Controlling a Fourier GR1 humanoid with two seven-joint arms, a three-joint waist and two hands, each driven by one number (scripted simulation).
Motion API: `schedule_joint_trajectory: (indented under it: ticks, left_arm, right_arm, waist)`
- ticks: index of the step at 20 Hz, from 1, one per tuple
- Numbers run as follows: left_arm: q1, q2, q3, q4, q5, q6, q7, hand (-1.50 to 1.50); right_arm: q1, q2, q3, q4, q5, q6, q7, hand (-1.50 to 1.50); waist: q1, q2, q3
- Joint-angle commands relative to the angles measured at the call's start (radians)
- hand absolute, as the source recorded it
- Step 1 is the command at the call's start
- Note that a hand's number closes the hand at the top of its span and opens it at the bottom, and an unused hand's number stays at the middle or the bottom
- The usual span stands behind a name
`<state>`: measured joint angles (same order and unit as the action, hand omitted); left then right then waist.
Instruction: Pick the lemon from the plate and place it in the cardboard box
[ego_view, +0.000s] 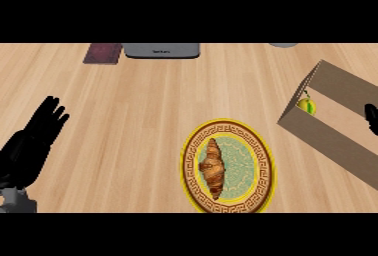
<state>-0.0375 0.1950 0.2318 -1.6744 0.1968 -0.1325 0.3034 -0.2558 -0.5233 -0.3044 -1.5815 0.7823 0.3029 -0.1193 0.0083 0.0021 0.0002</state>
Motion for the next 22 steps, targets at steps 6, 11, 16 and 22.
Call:
schedule_joint_trajectory:
  ticks: [6, 11, 16, 22]
  left_arm:
    - [-0.013, -0.016, -0.021, 0.029, -0.025, 0.003, -0.014, 0.0]
    - [-0.011, 0.002, 0.008, 0.015, -0.001, -0.006, 0.002, 0.0]
    - [0.017, -0.022, -0.004, 0.045, -0.021, -0.008, -0.057, 0.0]
    - [0.018, -0.005, 0.015, 0.03, 0.0, -0.017, -0.034, 0.0]
  right_arm:
    - [-0.029, -0.019, -0.009, 0.309, 0.014, 0.01, -0.057, -1.5]
    - [-0.003, 0.014, -0.052, 0.329, -0.074, -0.042, -0.205, -1.5]
    - [-0.083, 0.142, -0.217, 0.326, -0.294, -0.054, -0.13, -1.5]
    - [-0.108, 0.022, -0.407, 0.406, -0.506, 0.069, -0.097, -1.5]
  waist:
    - [-0.003, -0.001, 0.0]
    - [-0.007, -0.002, 0.0]
    - [-0.011, -0.002, 0.0]
    - [-0.011, -0.003, 0.0]
